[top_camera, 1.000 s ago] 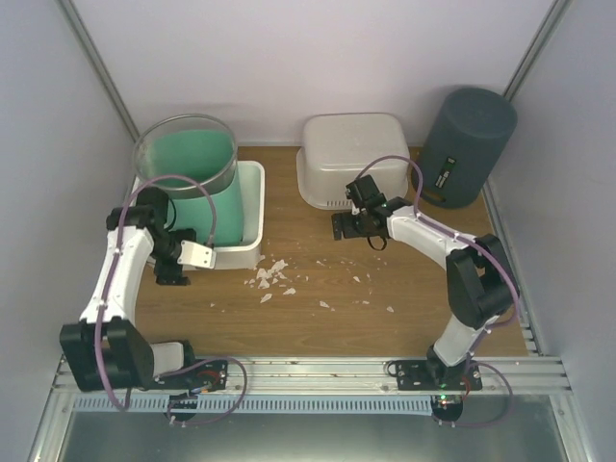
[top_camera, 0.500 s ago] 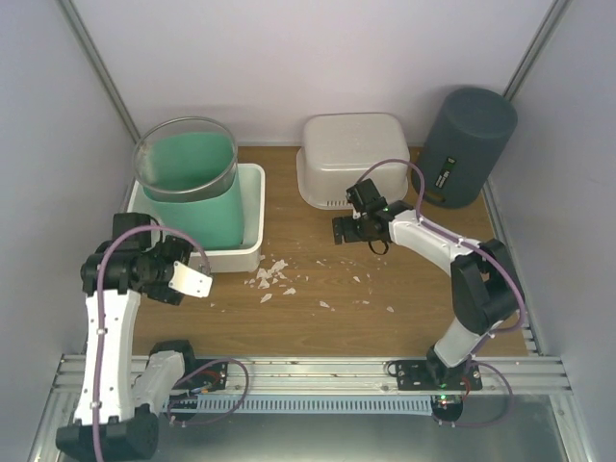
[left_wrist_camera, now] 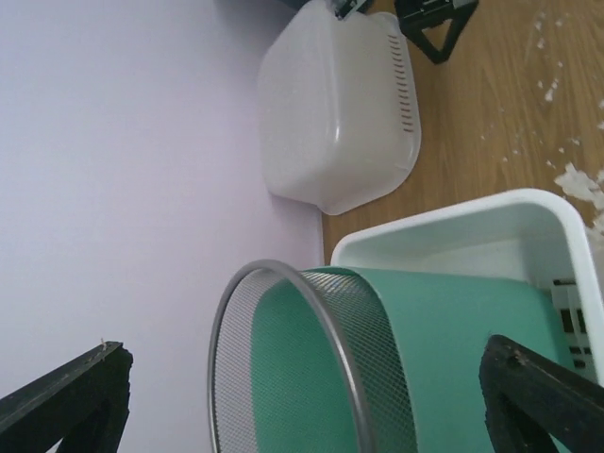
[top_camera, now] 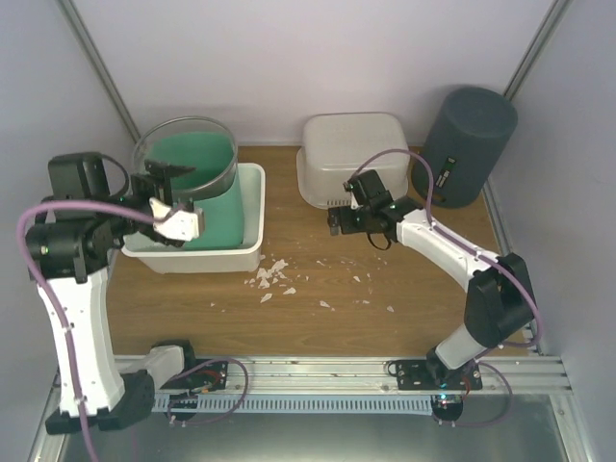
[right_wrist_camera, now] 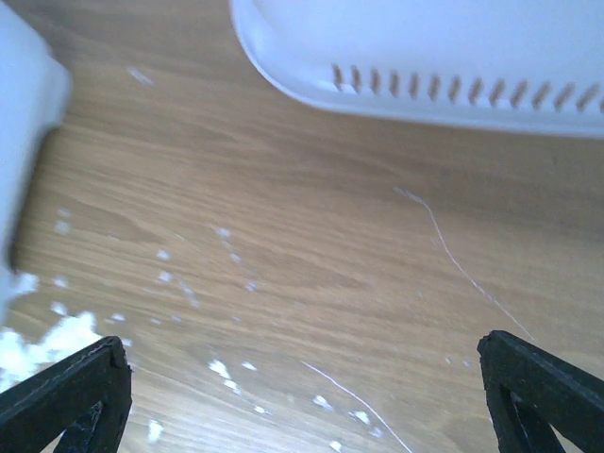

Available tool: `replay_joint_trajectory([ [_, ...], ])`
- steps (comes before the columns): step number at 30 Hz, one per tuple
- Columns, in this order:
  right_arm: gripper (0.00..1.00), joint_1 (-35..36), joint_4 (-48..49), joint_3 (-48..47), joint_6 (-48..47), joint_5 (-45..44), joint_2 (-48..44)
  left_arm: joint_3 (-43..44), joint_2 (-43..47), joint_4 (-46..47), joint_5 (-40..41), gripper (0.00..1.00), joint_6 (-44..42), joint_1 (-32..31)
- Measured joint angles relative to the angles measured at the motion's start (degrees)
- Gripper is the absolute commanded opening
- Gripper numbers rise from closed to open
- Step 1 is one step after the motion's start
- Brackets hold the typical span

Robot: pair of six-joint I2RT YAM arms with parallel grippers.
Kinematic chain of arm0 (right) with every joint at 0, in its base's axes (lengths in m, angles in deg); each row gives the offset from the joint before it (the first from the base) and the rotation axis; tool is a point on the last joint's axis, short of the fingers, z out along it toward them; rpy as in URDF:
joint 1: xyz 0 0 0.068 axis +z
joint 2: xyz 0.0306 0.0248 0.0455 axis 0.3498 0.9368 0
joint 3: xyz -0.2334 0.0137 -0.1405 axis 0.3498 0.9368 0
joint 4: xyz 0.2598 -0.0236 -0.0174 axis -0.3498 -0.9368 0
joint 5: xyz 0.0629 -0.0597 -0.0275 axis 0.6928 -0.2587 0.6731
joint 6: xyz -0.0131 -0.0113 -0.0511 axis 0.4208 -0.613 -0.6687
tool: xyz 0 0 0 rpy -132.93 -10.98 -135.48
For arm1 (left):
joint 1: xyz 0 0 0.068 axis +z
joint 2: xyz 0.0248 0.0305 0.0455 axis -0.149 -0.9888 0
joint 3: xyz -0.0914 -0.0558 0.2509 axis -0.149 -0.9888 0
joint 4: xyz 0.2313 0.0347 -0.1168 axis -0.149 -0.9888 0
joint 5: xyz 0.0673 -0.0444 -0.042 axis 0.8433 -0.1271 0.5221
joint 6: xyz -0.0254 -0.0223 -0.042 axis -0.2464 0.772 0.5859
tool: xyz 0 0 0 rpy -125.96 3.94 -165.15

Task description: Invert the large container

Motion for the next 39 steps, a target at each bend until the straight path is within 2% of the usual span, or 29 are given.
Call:
replay_joint_trajectory([
  [5,0.99,3.17,0.0,-8.15,0.22,1.29,-0.46,5.31,-7.96,0.22,1.29,0.96,8.41,-0.28],
  [13,0.98,11.52,0.59,-27.45,1.09,4.33,6.05,1.18,-15.69,-0.26,9.4,0.83,16.79,-5.66],
  [23,0.98,14.32,1.75,-33.07,2.38,9.53,13.11,3.67,-20.33,-0.46,14.51,0.69,22.27,-7.48],
  [26,0.98,15.28,1.75,-34.71,2.54,10.4,14.75,3.67,-20.37,-0.48,15.89,0.59,22.73,-7.5],
  [29,0.98,16.17,1.73,-35.85,2.58,10.91,15.43,3.67,-20.39,-0.52,16.79,0.41,23.04,-7.5],
  [36,0.98,16.81,2.69,-37.0,2.78,12.07,15.47,3.65,-20.39,-0.59,18.25,0.3,23.19,-7.56],
  [39,0.98,16.81,2.99,-37.24,3.3,13.09,15.54,3.61,-20.39,-0.66,18.47,0.19,23.15,-7.56],
])
